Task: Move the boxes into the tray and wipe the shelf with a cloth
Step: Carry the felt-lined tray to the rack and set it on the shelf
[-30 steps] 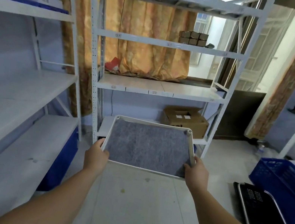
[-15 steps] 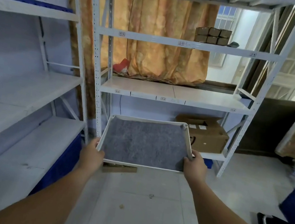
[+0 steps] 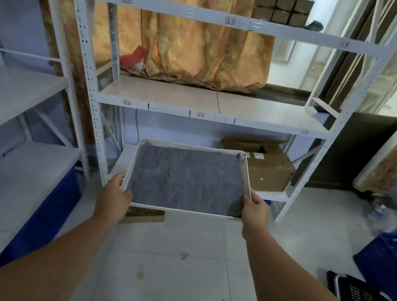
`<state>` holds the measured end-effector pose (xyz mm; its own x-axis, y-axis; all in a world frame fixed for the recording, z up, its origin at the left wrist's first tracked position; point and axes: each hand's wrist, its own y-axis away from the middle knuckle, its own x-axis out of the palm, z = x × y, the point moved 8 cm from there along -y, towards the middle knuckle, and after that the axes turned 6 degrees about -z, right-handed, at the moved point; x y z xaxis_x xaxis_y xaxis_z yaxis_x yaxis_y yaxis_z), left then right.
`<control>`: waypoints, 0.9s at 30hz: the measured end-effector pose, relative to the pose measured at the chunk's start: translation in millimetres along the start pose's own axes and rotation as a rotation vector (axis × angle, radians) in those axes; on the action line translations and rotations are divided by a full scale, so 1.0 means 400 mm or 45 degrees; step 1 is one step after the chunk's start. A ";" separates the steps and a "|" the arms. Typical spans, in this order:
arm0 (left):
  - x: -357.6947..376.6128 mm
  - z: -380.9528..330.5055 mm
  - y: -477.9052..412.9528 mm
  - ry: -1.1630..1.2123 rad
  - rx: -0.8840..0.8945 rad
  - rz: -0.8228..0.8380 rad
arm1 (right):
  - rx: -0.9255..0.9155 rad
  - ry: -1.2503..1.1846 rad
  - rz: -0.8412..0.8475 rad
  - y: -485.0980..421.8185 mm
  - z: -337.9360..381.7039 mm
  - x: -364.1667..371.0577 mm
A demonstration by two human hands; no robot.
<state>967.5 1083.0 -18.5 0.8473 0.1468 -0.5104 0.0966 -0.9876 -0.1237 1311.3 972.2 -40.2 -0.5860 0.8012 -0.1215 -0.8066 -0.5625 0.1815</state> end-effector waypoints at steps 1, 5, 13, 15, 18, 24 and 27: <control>0.018 -0.008 -0.037 0.014 0.000 0.009 | 0.013 -0.015 -0.006 -0.031 0.007 0.021; 0.064 -0.045 -0.195 -0.032 0.049 -0.026 | 0.037 -0.052 -0.013 -0.152 0.055 0.120; 0.212 -0.167 -0.494 0.001 0.154 0.039 | -0.001 -0.122 -0.093 -0.394 0.151 0.245; 0.246 -0.184 -0.531 -0.006 0.138 0.072 | -0.009 -0.130 -0.102 -0.437 0.172 0.255; 0.322 -0.215 -0.621 -0.055 0.125 0.081 | -0.052 -0.109 -0.098 -0.554 0.217 0.281; 0.445 -0.331 -0.787 0.057 0.153 -0.100 | -0.220 -0.055 0.038 -0.812 0.351 0.357; 0.479 -0.390 -0.852 0.082 0.175 -0.105 | -0.234 -0.070 0.050 -0.909 0.411 0.386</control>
<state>1178.4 1439.2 58.7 0.8715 0.2188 -0.4388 0.0985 -0.9548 -0.2806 1526.8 1334.0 35.3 -0.6163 0.7850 -0.0635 -0.7866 -0.6174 0.0028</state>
